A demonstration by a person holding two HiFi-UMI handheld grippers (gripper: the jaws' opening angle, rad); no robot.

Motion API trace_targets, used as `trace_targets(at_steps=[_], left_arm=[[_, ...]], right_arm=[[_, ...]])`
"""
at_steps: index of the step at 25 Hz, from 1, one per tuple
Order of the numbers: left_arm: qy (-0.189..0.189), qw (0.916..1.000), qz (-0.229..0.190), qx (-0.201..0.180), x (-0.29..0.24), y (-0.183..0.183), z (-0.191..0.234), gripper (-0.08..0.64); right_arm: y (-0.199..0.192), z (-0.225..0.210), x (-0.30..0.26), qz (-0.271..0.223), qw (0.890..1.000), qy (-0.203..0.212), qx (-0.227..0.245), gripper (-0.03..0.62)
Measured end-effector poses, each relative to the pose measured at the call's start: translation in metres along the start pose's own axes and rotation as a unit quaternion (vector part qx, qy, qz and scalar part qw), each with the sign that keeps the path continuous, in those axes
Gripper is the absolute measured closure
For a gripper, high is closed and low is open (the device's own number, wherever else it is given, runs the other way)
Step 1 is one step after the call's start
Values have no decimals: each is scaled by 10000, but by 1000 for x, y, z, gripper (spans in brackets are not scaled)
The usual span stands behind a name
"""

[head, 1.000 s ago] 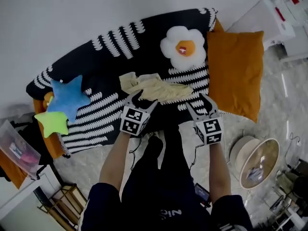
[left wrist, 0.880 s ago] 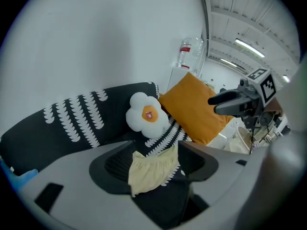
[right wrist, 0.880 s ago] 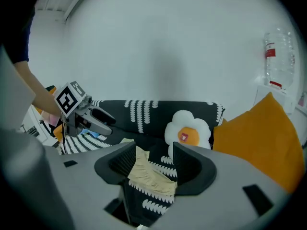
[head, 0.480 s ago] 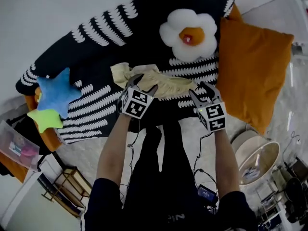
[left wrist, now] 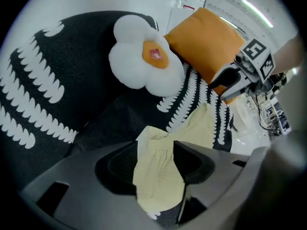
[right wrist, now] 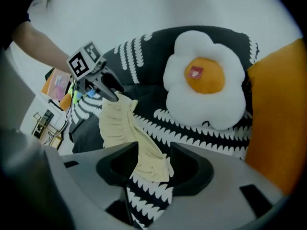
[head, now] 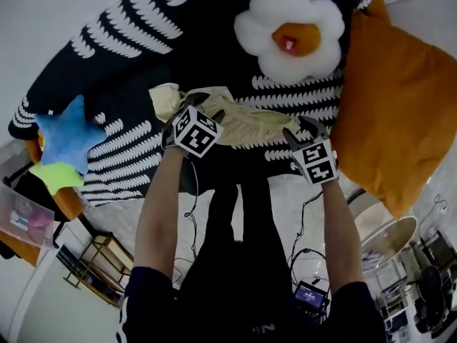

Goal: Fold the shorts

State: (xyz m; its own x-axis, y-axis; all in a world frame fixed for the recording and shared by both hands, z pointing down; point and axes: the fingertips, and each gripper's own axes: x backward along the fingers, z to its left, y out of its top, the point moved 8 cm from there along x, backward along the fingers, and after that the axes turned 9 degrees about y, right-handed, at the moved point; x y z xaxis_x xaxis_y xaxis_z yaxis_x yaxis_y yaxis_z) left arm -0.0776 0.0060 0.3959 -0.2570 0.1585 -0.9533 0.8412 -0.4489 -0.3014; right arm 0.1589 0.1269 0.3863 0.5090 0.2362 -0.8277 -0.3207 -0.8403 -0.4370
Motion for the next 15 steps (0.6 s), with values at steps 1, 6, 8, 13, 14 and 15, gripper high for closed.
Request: trace_targets(at_steps=[1, 6, 8, 13, 14, 15], left_arm=[[-92, 9999, 77, -34, -8, -1, 1, 327], [-745, 9952, 627, 7, -50, -7, -2, 300], [-852, 9932, 782, -113, -63, -7, -4, 295], [-776, 9937, 792, -141, -66, -4, -6, 365], [-690, 9947, 759, -103, -62, -3, -7, 401], [-591, 9958, 704, -50, -57, -3, -7, 431]], right_arm=[[-5, -4, -6, 103, 9999, 36, 105, 374], [-31, -18, -38, 613, 9953, 275, 691, 377], [-36, -23, -48, 735, 9933, 357, 821, 377], [-39, -26, -62, 957, 9886, 504, 1048, 436], [-39, -26, -61, 951, 9884, 485, 1078, 462], [-39, -26, -59, 922, 9885, 447, 1111, 485]])
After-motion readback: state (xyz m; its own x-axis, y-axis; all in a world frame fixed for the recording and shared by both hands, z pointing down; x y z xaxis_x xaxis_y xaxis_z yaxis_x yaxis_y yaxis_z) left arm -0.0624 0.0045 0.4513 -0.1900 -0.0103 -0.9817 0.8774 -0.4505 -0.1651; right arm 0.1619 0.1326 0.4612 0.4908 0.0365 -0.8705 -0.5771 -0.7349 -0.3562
